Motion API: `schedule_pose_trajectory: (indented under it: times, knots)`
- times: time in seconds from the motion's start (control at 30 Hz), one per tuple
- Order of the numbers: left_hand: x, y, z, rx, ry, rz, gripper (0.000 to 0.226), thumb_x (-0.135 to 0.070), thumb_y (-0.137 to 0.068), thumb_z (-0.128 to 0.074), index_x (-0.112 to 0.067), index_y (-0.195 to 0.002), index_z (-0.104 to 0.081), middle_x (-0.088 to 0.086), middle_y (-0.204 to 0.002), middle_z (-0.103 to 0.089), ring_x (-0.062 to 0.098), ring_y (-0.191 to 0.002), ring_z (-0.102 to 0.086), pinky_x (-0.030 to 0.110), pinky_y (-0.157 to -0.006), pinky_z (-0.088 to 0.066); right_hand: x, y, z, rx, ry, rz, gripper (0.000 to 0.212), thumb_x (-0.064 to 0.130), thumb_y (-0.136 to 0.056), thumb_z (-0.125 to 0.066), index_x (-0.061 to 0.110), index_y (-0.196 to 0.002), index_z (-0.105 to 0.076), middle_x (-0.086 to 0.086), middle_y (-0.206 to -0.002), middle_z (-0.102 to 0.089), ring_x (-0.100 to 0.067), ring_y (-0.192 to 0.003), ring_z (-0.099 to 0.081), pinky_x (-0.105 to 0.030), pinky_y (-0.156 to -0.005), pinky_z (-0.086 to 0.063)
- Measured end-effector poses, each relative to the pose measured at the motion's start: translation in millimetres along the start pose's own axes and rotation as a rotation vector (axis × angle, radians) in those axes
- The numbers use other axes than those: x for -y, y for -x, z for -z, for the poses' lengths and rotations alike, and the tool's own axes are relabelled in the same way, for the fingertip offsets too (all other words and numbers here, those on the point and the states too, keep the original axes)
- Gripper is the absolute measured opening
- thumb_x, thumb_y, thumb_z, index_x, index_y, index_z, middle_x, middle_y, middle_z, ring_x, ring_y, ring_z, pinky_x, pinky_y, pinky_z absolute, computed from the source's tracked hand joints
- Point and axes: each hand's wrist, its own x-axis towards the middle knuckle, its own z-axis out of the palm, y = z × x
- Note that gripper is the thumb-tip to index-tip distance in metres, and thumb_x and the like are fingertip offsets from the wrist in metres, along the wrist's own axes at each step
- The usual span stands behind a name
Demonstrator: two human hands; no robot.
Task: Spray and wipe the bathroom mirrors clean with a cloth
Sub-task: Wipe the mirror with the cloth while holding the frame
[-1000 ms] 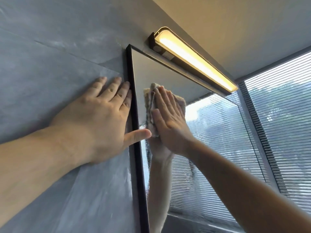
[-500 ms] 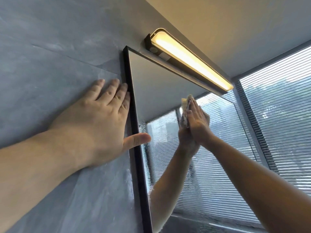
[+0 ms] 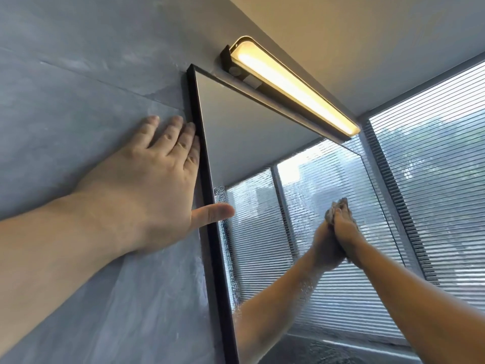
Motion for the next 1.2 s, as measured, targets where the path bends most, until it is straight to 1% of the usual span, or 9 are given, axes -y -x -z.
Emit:
schedule_pose_trajectory:
  times: [0.2,0.27,0.43,0.7,0.83,0.9,0.97,1.1,1.2]
  knots:
    - [3,2,7,0.064,-0.027,-0.047,0.136,-0.09,-0.047,0.043,0.004,-0.144,0.029,0.024,-0.165,0.021,0.037,-0.155,0.021,0.056,-0.126,0.004,106,109,-15,-0.085,0.069,0.7,0.061,0.042,-0.111,-0.013,0.012,-0.164,-0.017,-0.004,-0.173,-0.015,-0.013,-0.16,-0.006,-0.037,-0.131,-0.007]
    - [4,2,10,0.086,-0.027,-0.066,0.135,-0.094,-0.043,0.04,0.003,-0.137,0.034,0.025,-0.164,0.025,0.038,-0.153,0.025,0.058,-0.125,0.007,135,145,-11,0.078,0.159,0.886,0.065,0.053,-0.108,-0.005,0.023,-0.166,-0.002,0.004,-0.175,0.005,-0.012,-0.16,0.01,-0.039,-0.131,0.002]
    - [6,6,16,0.15,-0.01,-0.102,0.152,-0.106,-0.04,0.017,0.002,-0.145,0.033,0.021,-0.162,0.031,0.034,-0.151,0.032,0.058,-0.123,0.013,184,209,5,0.237,0.309,1.066,0.059,0.047,-0.111,-0.015,0.036,-0.16,0.016,0.01,-0.17,0.025,-0.007,-0.155,0.028,-0.029,-0.124,0.022]
    - [-20,28,6,0.091,0.151,-0.086,0.161,-0.114,-0.043,-0.013,0.006,-0.14,0.03,0.033,-0.16,0.027,0.042,-0.151,0.028,0.056,-0.122,0.018,184,214,5,0.255,0.257,1.136,0.056,0.044,-0.111,-0.019,0.039,-0.161,0.007,0.009,-0.173,0.012,-0.009,-0.157,0.021,-0.033,-0.128,0.012]
    - [-20,34,-14,-0.093,0.276,-0.129,0.158,-0.11,-0.052,-0.026,0.017,-0.147,-0.033,0.038,-0.153,-0.035,0.049,-0.147,-0.032,0.062,-0.12,-0.021,165,182,-1,0.181,0.194,1.045,0.055,0.047,-0.111,-0.014,0.038,-0.162,0.004,0.012,-0.172,0.01,-0.006,-0.158,0.017,-0.036,-0.13,0.009]
    - [-22,36,-21,-0.048,0.3,-0.106,0.152,-0.106,-0.056,-0.033,0.02,-0.141,-0.041,0.04,-0.148,-0.04,0.052,-0.143,-0.038,0.065,-0.116,-0.028,144,152,-8,0.132,0.153,0.922,0.058,0.049,-0.11,-0.011,0.033,-0.165,-0.004,0.009,-0.174,0.002,-0.008,-0.16,0.01,-0.039,-0.131,0.003]
    - [-26,40,-13,-0.032,0.213,-0.142,0.153,-0.106,-0.058,-0.028,0.019,-0.146,-0.032,0.041,-0.153,-0.031,0.052,-0.147,-0.029,0.065,-0.119,-0.024,113,115,-17,0.033,0.152,0.794,0.061,0.049,-0.11,-0.01,0.025,-0.166,-0.016,0.004,-0.174,-0.011,-0.012,-0.161,-0.003,-0.042,-0.131,-0.008]
    - [-29,45,-4,0.032,0.149,-0.094,0.151,-0.109,-0.053,0.002,0.01,-0.141,0.032,0.035,-0.158,0.027,0.045,-0.151,0.026,0.058,-0.124,0.01,53,61,-4,0.043,0.056,0.367,0.056,0.041,-0.112,-0.02,0.021,-0.164,-0.013,0.001,-0.174,-0.01,-0.005,-0.157,-0.003,-0.036,-0.131,-0.003]
    - [-32,43,-9,0.028,0.035,-0.117,0.152,-0.109,-0.052,0.001,0.01,-0.14,0.035,0.034,-0.157,0.032,0.045,-0.149,0.03,0.058,-0.124,0.013,4,48,8,0.069,0.075,0.066,0.056,0.04,-0.114,-0.021,0.022,-0.166,-0.011,0.001,-0.175,-0.006,-0.014,-0.16,-0.004,-0.037,-0.13,0.002]
